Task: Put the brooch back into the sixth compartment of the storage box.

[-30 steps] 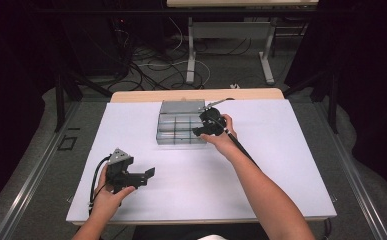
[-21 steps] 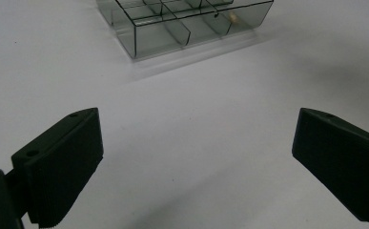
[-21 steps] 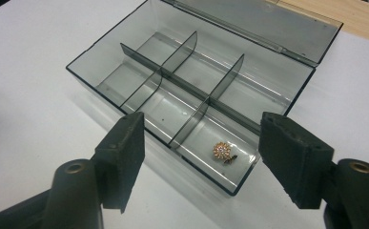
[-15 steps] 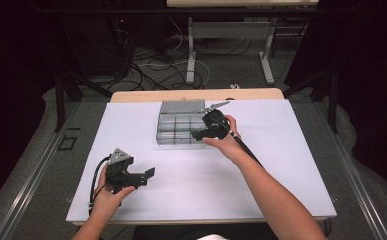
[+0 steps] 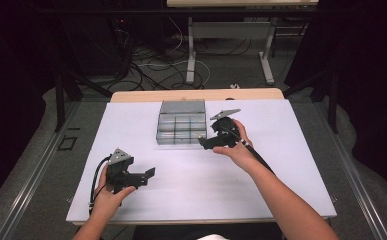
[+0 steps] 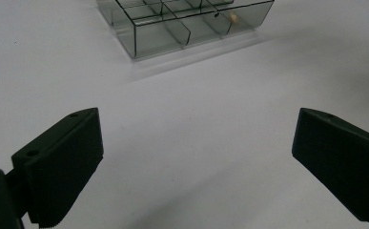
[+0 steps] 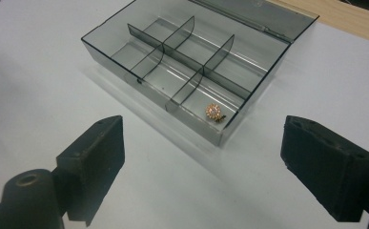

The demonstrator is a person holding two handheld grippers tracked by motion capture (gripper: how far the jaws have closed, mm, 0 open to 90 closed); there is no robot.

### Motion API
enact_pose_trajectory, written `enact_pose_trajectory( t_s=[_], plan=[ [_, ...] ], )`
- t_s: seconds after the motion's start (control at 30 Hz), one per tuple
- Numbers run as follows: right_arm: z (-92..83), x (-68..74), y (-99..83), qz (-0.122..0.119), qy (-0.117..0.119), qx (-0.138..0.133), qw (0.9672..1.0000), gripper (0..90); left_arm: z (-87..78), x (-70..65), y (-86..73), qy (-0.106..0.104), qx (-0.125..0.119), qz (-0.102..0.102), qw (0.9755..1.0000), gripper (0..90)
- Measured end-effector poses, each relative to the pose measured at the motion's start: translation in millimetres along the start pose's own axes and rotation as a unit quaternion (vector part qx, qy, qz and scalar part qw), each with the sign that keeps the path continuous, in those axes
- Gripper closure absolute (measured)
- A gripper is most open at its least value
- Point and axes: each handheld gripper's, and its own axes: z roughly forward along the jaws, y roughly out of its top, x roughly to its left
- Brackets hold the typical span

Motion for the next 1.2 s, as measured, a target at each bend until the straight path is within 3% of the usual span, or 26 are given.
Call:
enact_pose_trajectory(
  t_s=[0.47,0.67,1.2],
  plan=[
    [-33.4,-6.1,-33.8,0.005,-0.009,-0.026,0.9996,0.0,0.8,-0.9,-0.4,0.005,-0.004,-0.002,1.0,3.5],
    [-48.2,-10.4,-47.3,0.0,-0.022,-0.04,0.999,0.0,1.1,-1.1,-0.6,0.005,-0.004,-0.002,1.0,3.5],
    [-84.1,-24.7,-87.9,0.038,-0.035,-0.058,0.9969,0.0,1.4,-1.9,-1.0,0.007,-0.004,-0.003,1.0,3.5]
  ],
)
